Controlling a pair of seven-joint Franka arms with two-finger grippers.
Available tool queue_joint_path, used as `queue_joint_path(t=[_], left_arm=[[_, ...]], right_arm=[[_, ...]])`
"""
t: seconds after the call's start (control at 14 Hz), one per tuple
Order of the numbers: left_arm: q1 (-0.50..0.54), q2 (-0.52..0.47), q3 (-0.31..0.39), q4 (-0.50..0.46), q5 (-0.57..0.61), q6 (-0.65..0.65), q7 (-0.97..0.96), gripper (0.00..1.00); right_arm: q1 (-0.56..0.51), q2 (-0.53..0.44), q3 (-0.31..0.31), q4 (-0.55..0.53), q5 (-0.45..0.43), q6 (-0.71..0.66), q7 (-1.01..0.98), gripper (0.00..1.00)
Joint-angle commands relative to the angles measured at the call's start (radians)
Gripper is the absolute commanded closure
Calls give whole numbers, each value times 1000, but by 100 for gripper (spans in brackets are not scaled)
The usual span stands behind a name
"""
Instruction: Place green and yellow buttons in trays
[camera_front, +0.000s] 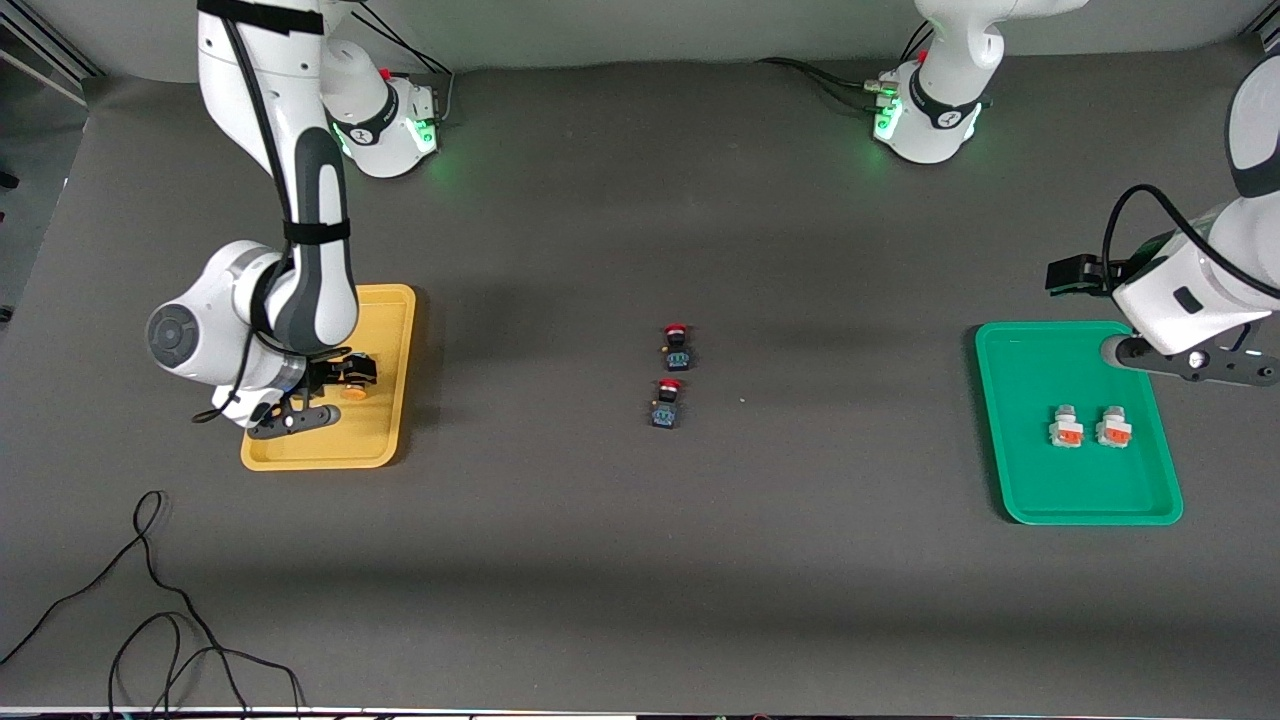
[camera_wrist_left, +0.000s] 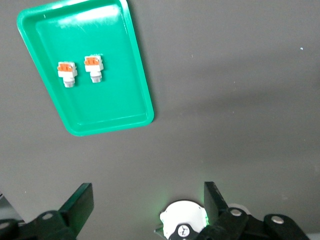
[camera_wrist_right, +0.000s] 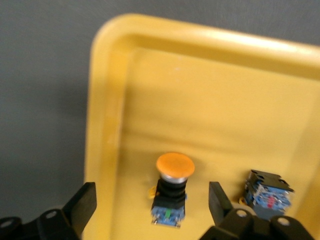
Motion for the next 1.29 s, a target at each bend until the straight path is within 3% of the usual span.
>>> queue_joint_path(t=[0.0,0.21,0.43,0.64,0.79,0.86,1.0,1.21], left_arm=[[-12,-115,7,-156,-1,100,-12,2],[-79,-220,82,-313,-1,224,-24,1],[-107,-223,102,-313,-5,246,-97,1],[-100,-216,107,-306,-85,301,-124,1],[-100,-209,111,-295,-87,312,-124,1],[-100,-208,113,-295,-87,312,-124,1],[-91,-196,111,-293,-85,304,-124,0],[-92,-196,110,-293,-82,300,-124,0]], right_arm=[[72,-44,-128,171,-96,-225,109,0],[123,-44,-248,345,-132,-434,126,0],[138,-44,-308,474,-178,-579,126,0],[161,-44,-371,519,-182,-639,126,0],[190,-72,-386,520,-233,-639,146,0],[189,-120,-365,522,-274,-639,192,0],[140,-272,-223,522,-424,-639,317,0],[-126,-490,168,497,-631,-631,496,0]])
